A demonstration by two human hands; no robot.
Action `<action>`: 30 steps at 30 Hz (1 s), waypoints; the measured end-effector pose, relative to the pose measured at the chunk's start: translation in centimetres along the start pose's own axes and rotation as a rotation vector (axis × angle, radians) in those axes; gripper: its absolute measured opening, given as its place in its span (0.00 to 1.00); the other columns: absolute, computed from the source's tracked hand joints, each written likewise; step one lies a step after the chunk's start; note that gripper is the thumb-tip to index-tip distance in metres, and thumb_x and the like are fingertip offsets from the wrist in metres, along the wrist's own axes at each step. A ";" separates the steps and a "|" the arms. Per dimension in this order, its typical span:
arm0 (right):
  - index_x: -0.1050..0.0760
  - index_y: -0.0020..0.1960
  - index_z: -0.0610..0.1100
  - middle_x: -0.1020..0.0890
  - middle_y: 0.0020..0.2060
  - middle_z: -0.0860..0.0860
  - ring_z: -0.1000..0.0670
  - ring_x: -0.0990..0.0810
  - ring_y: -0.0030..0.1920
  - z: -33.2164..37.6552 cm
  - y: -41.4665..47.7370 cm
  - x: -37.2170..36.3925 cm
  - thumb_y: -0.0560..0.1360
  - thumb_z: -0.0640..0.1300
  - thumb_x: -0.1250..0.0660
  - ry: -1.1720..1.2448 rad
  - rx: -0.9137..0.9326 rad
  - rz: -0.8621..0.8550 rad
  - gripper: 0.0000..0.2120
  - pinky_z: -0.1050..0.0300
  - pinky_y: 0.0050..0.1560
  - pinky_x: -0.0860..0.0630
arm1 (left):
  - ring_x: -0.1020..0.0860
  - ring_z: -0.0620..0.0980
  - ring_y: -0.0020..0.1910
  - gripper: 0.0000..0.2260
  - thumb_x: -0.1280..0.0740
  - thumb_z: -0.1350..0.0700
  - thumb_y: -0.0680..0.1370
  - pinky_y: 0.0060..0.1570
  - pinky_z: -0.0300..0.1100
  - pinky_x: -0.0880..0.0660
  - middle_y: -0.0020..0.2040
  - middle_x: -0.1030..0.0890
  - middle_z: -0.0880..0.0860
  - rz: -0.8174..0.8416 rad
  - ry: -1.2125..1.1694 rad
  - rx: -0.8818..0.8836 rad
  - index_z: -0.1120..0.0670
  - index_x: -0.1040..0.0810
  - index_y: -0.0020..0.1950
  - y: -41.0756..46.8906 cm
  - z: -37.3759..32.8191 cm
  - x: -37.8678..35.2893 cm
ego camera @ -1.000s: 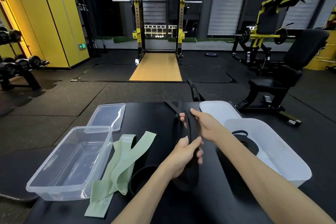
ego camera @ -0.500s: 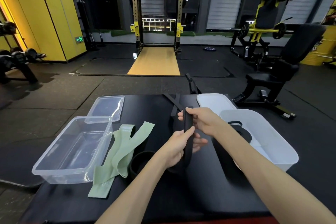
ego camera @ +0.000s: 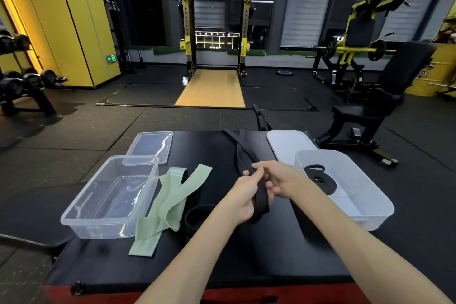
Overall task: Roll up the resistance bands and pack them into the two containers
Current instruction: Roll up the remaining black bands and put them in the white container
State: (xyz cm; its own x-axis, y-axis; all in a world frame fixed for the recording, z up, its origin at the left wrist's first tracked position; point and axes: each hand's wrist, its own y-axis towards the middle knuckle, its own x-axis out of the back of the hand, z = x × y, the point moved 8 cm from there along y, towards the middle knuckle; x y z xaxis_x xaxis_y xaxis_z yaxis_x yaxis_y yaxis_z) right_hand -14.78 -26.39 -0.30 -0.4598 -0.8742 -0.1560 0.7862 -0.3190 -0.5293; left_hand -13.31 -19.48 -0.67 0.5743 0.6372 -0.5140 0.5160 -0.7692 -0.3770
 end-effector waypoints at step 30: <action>0.29 0.59 0.31 0.17 0.44 0.42 0.47 0.18 0.45 2.8 -0.6 0.1 0.80 0.35 0.45 0.050 0.216 -0.054 0.11 0.51 0.46 0.23 | 0.19 0.50 0.52 0.08 0.39 0.52 0.81 0.54 0.42 0.27 0.52 0.16 0.57 0.212 0.562 -0.098 0.54 0.24 0.49 -1.1 0.2 1.3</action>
State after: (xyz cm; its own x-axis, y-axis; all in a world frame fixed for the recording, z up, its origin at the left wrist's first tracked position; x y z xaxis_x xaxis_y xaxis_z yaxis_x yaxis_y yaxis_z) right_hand -14.18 -27.34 2.35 -0.5190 -0.8363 -0.1768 0.8278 -0.4402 -0.3477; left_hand -13.26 -17.77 -1.10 0.9050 0.4189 -0.0744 0.3941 -0.8912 -0.2246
